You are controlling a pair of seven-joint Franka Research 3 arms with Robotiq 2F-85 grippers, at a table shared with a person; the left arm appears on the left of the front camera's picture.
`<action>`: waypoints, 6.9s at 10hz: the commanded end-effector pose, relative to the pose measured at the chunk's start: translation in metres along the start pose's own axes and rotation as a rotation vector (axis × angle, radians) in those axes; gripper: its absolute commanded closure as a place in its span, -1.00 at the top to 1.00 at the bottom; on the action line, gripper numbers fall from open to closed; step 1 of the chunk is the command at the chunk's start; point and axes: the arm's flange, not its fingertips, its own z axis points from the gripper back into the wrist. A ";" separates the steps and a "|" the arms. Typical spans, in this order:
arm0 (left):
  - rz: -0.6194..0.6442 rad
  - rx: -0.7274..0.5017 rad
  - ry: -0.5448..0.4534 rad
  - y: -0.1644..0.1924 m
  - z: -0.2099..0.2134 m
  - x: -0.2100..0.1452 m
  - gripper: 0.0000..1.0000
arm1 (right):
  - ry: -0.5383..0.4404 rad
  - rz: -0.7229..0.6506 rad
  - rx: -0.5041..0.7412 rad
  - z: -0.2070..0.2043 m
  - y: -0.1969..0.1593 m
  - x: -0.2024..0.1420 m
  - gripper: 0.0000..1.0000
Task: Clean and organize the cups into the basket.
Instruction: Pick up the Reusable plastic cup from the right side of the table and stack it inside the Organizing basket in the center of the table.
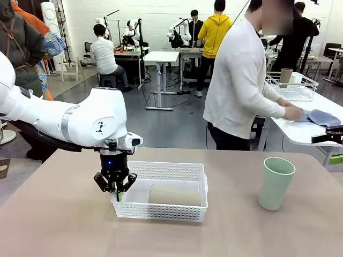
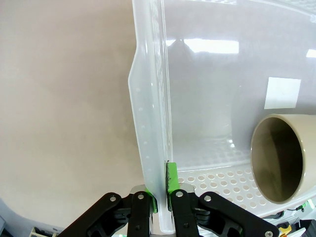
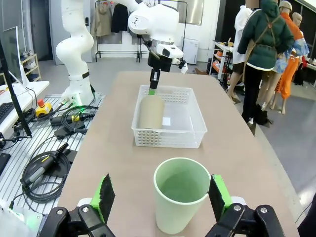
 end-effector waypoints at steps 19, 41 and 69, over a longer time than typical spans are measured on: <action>-0.002 0.000 -0.005 -0.001 0.001 0.000 -1.00 | 0.017 -0.095 0.027 -0.060 -0.047 -0.140 1.00; -0.002 0.000 -0.005 -0.001 0.001 0.000 -1.00 | 0.046 -0.166 0.366 -0.167 -0.079 -0.154 -1.00; -0.002 0.000 -0.005 -0.001 0.001 0.000 -1.00 | 1.025 -0.418 0.293 -0.382 -0.144 0.194 0.63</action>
